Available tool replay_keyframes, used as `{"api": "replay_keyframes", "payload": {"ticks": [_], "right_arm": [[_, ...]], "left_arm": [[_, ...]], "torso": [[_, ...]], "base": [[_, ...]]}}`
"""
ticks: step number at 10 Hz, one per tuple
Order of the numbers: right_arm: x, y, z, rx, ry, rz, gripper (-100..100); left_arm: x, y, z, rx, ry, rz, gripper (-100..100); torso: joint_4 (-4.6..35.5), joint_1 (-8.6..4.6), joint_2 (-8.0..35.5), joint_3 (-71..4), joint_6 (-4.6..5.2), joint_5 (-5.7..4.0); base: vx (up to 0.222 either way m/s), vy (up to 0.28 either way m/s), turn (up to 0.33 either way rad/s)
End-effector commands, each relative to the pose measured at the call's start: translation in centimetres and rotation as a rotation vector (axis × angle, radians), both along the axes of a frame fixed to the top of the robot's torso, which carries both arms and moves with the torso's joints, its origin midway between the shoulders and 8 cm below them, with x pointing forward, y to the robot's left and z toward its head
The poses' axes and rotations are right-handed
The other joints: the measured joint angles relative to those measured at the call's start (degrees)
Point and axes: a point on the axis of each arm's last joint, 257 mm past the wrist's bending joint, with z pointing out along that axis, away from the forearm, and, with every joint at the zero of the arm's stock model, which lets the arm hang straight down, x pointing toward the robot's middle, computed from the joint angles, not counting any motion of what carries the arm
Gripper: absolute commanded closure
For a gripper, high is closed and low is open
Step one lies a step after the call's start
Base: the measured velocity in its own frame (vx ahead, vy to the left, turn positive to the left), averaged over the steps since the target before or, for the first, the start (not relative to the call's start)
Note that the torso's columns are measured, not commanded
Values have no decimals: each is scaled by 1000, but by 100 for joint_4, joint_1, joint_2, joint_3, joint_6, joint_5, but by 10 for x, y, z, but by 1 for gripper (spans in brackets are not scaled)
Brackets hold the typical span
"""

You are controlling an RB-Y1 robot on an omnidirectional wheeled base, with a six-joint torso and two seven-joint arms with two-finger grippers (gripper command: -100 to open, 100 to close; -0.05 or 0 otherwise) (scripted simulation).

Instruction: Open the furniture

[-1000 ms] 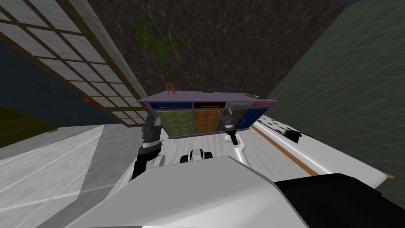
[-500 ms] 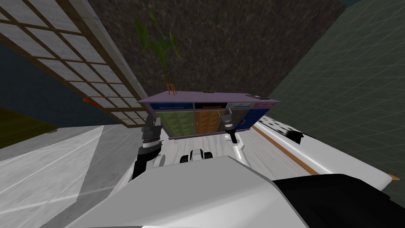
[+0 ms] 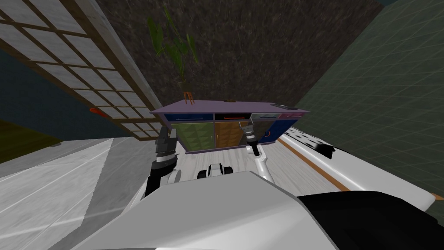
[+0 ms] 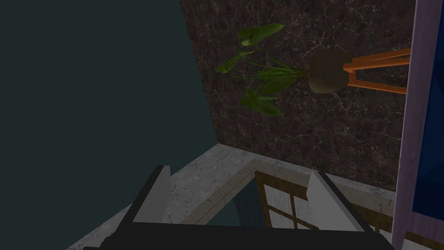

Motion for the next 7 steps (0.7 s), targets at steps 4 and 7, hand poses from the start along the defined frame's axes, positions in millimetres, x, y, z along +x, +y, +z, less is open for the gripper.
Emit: {"api": "replay_keyframes", "payload": {"ticks": [4, 7], "right_arm": [[16, -12, -12, -119, -9, -135, -100], [22, -18, -18, -176, -11, -199, -100]], "left_arm": [[0, 0, 0, 0, 0, 0, 0], [0, 0, 0, 0, 0, 0, 0]], "torso": [[-2, 12, -7, -4, 0, 3], [2, -7, 5, 4, 0, -3]], "base": [[48, 49, -4], [35, 21, -3]]}}
